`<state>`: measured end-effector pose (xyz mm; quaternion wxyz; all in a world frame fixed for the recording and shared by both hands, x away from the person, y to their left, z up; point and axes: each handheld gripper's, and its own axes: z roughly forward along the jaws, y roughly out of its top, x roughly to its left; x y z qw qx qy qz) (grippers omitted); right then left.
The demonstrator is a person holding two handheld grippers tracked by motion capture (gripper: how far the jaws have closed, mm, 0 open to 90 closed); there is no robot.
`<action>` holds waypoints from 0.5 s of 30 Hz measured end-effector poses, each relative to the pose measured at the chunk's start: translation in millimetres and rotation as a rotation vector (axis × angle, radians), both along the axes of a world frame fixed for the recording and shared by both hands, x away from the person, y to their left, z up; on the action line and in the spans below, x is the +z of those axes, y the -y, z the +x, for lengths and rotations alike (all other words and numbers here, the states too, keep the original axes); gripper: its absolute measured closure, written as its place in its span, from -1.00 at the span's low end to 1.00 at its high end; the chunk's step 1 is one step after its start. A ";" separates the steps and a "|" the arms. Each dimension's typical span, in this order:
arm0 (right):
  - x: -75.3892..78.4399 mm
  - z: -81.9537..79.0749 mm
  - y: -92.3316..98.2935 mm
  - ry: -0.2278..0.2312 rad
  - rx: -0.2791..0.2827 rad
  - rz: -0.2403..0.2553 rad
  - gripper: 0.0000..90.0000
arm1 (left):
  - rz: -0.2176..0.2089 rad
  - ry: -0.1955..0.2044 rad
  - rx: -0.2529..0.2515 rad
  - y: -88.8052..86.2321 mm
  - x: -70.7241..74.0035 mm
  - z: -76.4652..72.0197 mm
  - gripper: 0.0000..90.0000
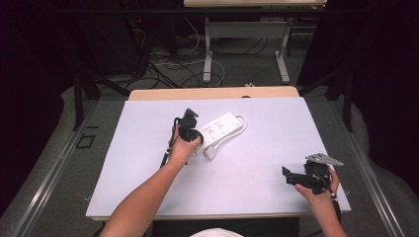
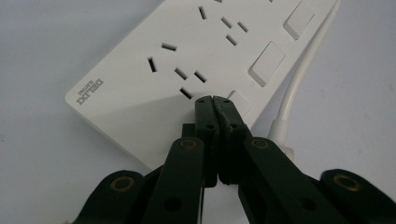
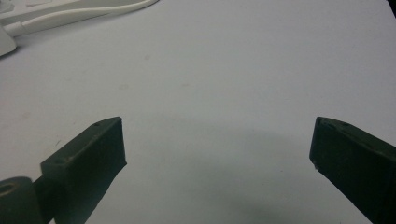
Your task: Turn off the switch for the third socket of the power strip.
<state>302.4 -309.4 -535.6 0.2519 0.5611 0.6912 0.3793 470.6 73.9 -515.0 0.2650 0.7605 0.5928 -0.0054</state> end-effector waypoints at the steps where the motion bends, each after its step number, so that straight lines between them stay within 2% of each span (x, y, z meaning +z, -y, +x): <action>1: -0.1 0.0 0.5 0.004 0.007 -0.005 -0.94 | 0.000 0.000 0.000 0.0 0.1 0.0 0.96; 15: -0.1 0.1 0.4 0.000 0.004 -0.002 -0.93 | -0.014 0.014 -0.009 2.3 0.7 -0.8 0.79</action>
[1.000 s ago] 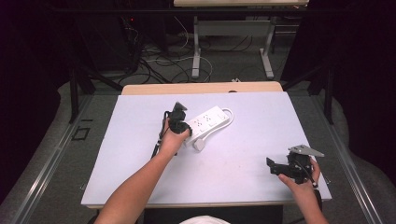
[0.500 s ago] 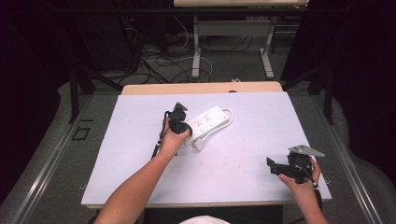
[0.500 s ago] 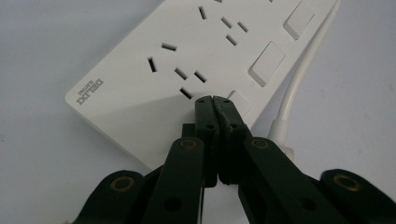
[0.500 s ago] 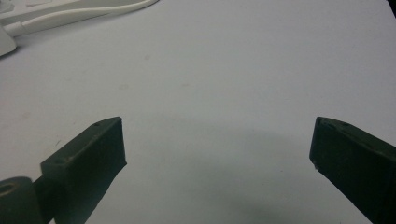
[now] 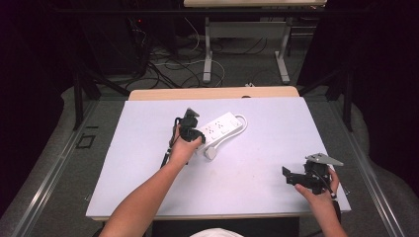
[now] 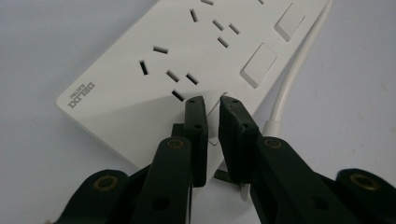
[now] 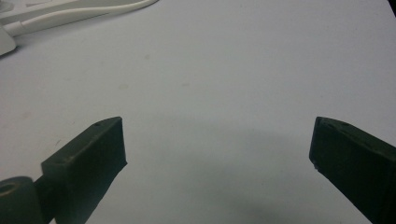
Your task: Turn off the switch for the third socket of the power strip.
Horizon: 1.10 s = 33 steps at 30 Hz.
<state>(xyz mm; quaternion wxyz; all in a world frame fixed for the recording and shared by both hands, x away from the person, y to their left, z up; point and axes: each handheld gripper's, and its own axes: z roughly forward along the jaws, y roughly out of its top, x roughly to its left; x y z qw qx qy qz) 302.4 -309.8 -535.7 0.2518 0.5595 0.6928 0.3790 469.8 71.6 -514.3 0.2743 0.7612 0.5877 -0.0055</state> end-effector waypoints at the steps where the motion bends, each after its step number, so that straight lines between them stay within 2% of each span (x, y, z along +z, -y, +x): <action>1: 0.0 0.0 0.0 0.000 0.000 -0.001 -0.93 | 0.000 0.000 -0.001 0.1 0.1 -0.1 0.77; 12: 0.0 0.1 0.0 0.001 0.000 -0.001 -0.93 | -0.005 0.017 -0.026 2.2 2.4 -1.7 0.55; 16: 0.0 0.0 -0.1 0.000 0.000 -0.001 -0.93 | -0.004 0.029 -0.035 3.1 3.1 -2.7 0.38; 21: -0.3 0.2 -0.5 0.001 -0.005 -0.003 -0.92 | -0.002 0.048 -0.046 5.0 4.9 -4.7 0.29; 22: -0.3 0.3 -0.3 -0.001 0.001 0.000 -0.92 | 0.011 0.054 -0.052 4.8 5.5 -4.8 0.26; 25: -0.4 0.3 -0.6 -0.001 0.001 -0.001 -0.92 | -0.001 0.058 -0.052 6.2 5.6 -5.6 0.17; 30: -0.5 0.4 -0.7 -0.002 -0.001 0.001 -0.92 | -0.017 0.092 -0.064 7.9 5.7 -6.9 -0.03; 32: -0.6 0.4 -0.8 -0.002 -0.001 0.000 -0.92 | -0.013 0.106 -0.070 8.7 6.9 -7.7 -0.04; 33: -0.5 0.3 -1.0 -0.002 0.000 0.001 -0.92 | -0.007 0.115 -0.076 9.2 7.7 -8.0 -0.13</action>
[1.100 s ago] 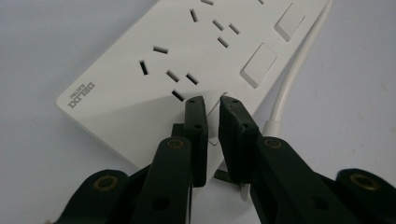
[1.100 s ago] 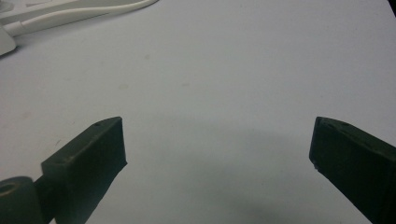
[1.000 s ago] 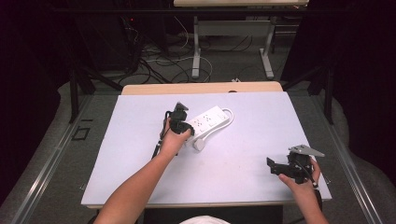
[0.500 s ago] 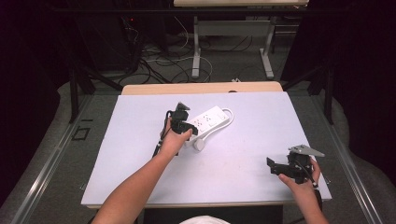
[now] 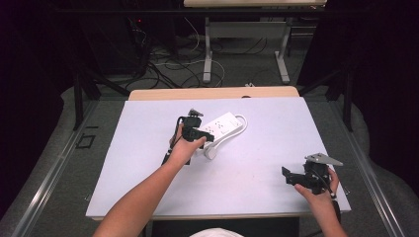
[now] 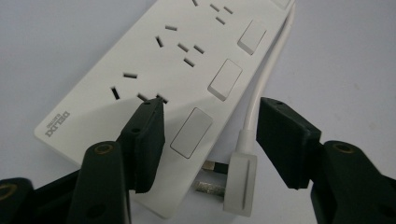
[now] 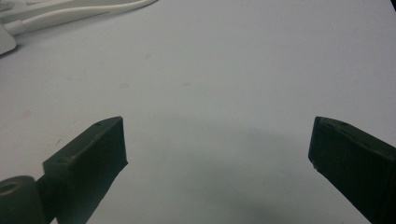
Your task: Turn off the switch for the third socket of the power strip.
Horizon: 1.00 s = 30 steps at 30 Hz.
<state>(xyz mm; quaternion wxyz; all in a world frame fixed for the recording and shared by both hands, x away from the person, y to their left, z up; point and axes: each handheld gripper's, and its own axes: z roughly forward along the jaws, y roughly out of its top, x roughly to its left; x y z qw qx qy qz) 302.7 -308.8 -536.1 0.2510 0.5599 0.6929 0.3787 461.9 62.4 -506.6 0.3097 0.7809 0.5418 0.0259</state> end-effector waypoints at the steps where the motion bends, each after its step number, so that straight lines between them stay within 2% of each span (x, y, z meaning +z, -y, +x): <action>1: 0.0 0.0 0.0 0.000 0.000 0.000 -0.92 | 0.006 0.009 -0.006 0.4 0.8 -0.2 -0.13; 8: 0.1 0.0 0.1 0.000 -0.001 0.000 -0.92 | 0.038 0.085 -0.056 2.4 3.8 -1.5 -0.45; 10: 0.1 -0.1 0.1 0.000 -0.001 0.000 -0.92 | 0.028 0.102 -0.059 3.1 4.7 -2.1 -0.49; 11: 0.1 -0.1 0.4 0.000 0.001 -0.001 -0.92 | 0.037 0.121 -0.069 3.1 4.8 -2.1 -0.50; 14: 0.2 -0.3 0.5 0.001 0.001 -0.002 -0.92 | 0.068 0.142 -0.093 3.4 6.6 -2.8 -0.53; 17: 0.2 -0.3 0.7 0.001 0.001 -0.002 -0.92 | 0.081 0.150 -0.115 3.3 7.9 -3.4 -0.54; 20: 0.5 -0.5 0.7 0.000 0.000 -0.001 -0.92 | 0.061 0.130 -0.127 1.8 9.3 -3.5 -0.52; 22: 0.6 -0.6 0.6 0.001 0.000 -0.002 -0.92 | 0.062 0.146 -0.133 1.9 9.4 -4.0 -0.51; 24: 0.6 -0.6 0.7 0.001 0.001 -0.002 -0.92 | 0.057 0.139 -0.130 2.1 10.3 -5.3 -0.51; 26: 0.6 -0.6 0.7 0.000 0.001 -0.001 -0.91 | 0.059 0.150 -0.150 0.5 11.2 -5.2 -0.51; 30: 0.5 -0.6 0.7 0.001 0.004 -0.002 -0.91 | 0.062 0.143 -0.146 -0.6 13.9 -7.1 -0.58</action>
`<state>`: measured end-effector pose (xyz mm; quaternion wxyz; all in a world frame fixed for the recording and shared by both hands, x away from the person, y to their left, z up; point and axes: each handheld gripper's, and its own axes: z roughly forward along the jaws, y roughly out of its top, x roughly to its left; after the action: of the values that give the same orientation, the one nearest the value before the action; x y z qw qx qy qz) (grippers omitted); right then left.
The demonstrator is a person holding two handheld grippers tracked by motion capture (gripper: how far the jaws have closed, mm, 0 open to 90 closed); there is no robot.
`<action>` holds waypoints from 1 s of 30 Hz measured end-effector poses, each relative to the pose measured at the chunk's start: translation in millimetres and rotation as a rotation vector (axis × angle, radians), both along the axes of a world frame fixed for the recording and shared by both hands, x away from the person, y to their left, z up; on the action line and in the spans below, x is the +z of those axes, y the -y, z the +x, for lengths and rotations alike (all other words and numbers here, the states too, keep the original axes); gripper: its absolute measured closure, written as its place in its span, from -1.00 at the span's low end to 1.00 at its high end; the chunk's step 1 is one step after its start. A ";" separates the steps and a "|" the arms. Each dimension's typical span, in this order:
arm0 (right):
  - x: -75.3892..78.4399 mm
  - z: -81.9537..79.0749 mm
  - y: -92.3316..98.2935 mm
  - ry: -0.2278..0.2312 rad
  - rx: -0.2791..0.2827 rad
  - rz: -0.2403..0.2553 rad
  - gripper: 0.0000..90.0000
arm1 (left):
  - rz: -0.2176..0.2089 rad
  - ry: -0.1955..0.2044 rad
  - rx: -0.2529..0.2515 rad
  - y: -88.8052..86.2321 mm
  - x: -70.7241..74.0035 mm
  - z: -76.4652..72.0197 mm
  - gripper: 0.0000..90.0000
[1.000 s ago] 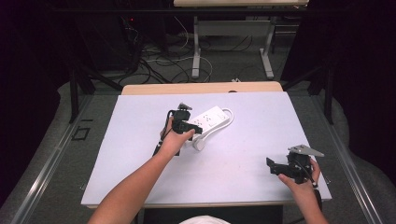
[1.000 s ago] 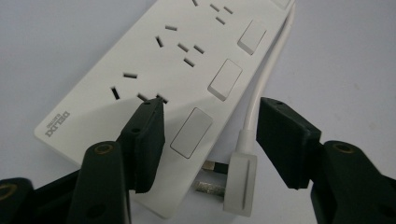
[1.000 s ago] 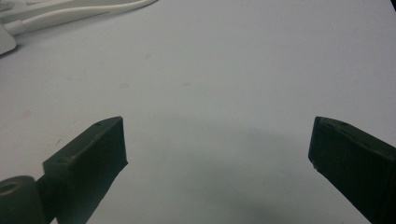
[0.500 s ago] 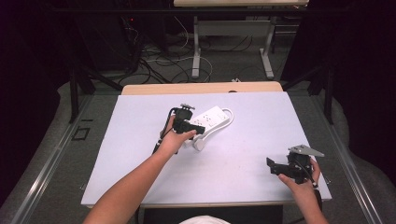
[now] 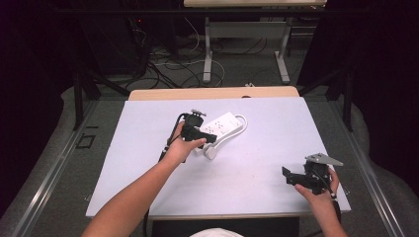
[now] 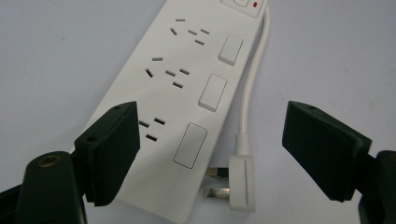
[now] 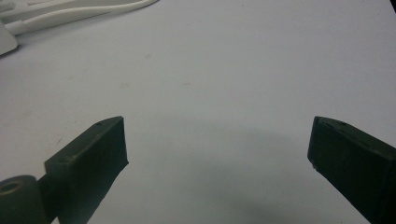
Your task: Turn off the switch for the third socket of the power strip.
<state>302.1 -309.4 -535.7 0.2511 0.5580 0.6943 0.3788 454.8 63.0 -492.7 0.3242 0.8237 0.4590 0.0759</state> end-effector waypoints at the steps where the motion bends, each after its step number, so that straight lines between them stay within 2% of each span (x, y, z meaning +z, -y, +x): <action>1: 0.0 0.0 0.0 0.000 0.000 0.000 -0.91 | -0.003 0.004 -0.010 -0.8 0.6 0.0 -0.58; 4: 0.0 0.0 -0.1 0.000 0.000 -0.002 -0.91 | -0.016 0.004 -0.022 -2.0 3.0 -1.1 -0.58; 5: 0.0 -0.1 -0.2 0.000 0.000 0.000 -0.91 | -0.011 0.014 -0.043 -3.4 3.9 -0.4 -0.58; 8: -0.2 0.1 0.0 0.000 -0.001 0.000 -0.91 | -0.033 0.001 -0.049 -4.6 6.0 -2.3 -0.60; 9: 0.0 -0.1 0.0 -0.001 -0.001 0.001 -0.91 | -0.023 0.011 -0.065 -5.9 6.6 -2.3 -0.62; 10: -0.2 0.1 0.0 0.005 -0.003 -0.003 -0.91 | -0.035 0.010 -0.059 -5.5 6.7 -3.4 -0.64; 13: 0.2 -0.3 -0.3 -0.003 -0.005 0.008 -0.91 | -0.025 0.007 -0.074 -9.2 9.1 -4.3 -0.66; 14: 0.0 -0.3 -0.2 0.000 -0.007 0.007 -0.91 | -0.042 0.010 -0.062 -9.2 9.1 -5.1 -0.69; 15: -0.2 0.0 -0.4 0.003 -0.011 0.008 -0.91 | -0.035 0.015 -0.070 -11.0 10.1 -4.8 -0.74; 16: -0.2 -0.1 -0.3 0.003 -0.010 0.007 -0.91 | -0.054 0.012 -0.060 -11.1 10.4 -5.6 -0.81; 18: 0.0 -0.2 -0.5 0.002 -0.012 0.010 -0.91 | -0.065 0.013 -0.055 -13.1 12.1 -6.6 -0.90; 21: 0.2 -0.3 0.4 -0.001 -0.006 0.010 -0.91 | -0.068 0.013 -0.056 -17.1 14.8 -7.6 -1.00; 27: -0.8 1.8 1.0 0.001 -0.005 0.009 -0.91 | -0.092 0.030 -0.059 -24.1 17.6 -9.9 -1.00; 29: -1.1 2.9 0.5 -0.001 -0.003 0.010 -0.90 | -0.087 0.040 -0.069 -27.4 19.0 -10.6 -1.00; 30: -1.2 3.5 0.1 -0.001 -0.001 0.012 -0.89 | -0.096 0.034 -0.061 -28.3 20.1 -11.9 -1.00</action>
<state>305.6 -309.5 -536.8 0.2479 0.5601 0.6918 0.3824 442.9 91.3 -472.6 0.3732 0.8193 0.4314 0.0578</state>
